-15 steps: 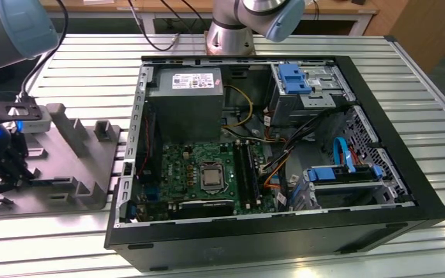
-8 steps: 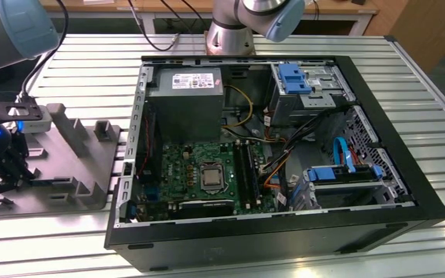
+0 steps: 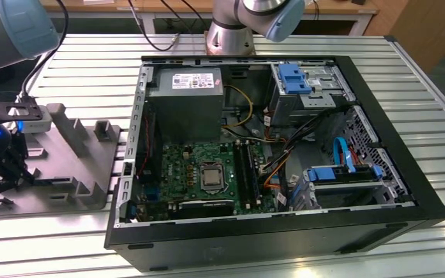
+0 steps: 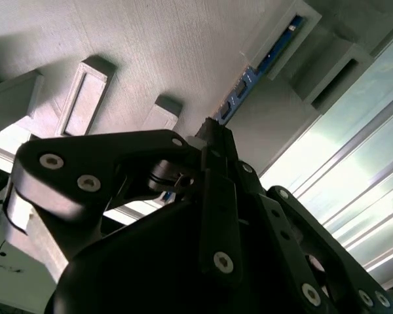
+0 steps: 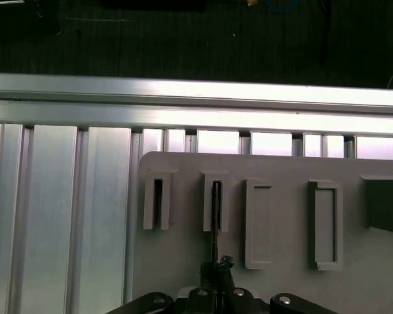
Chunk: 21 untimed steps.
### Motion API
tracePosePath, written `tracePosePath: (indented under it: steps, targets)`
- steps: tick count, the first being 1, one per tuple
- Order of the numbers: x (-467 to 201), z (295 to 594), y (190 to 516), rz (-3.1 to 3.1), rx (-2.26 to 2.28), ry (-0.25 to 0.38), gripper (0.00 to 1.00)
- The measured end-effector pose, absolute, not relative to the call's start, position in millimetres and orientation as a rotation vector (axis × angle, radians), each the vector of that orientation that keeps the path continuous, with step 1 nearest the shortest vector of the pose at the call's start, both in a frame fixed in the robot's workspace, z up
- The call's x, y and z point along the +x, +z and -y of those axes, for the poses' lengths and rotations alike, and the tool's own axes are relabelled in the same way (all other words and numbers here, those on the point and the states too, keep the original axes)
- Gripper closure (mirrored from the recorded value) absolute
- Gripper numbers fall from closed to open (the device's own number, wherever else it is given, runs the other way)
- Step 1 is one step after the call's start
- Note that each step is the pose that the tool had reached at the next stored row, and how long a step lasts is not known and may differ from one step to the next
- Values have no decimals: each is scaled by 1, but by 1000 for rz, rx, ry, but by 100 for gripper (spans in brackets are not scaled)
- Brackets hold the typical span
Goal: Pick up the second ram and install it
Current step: 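Pick up the second ram and move it above second insertion slot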
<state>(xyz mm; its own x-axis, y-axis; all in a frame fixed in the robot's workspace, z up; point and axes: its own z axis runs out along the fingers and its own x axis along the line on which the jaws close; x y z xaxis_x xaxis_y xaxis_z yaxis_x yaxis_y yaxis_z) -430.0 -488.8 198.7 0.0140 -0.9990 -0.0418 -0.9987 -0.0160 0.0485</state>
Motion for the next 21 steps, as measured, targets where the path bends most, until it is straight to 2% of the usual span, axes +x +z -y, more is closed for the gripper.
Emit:
tracePosePath:
  steps: [21]
  targets:
    - [-430, 489, 203, 2200, 2233, -100, 89]
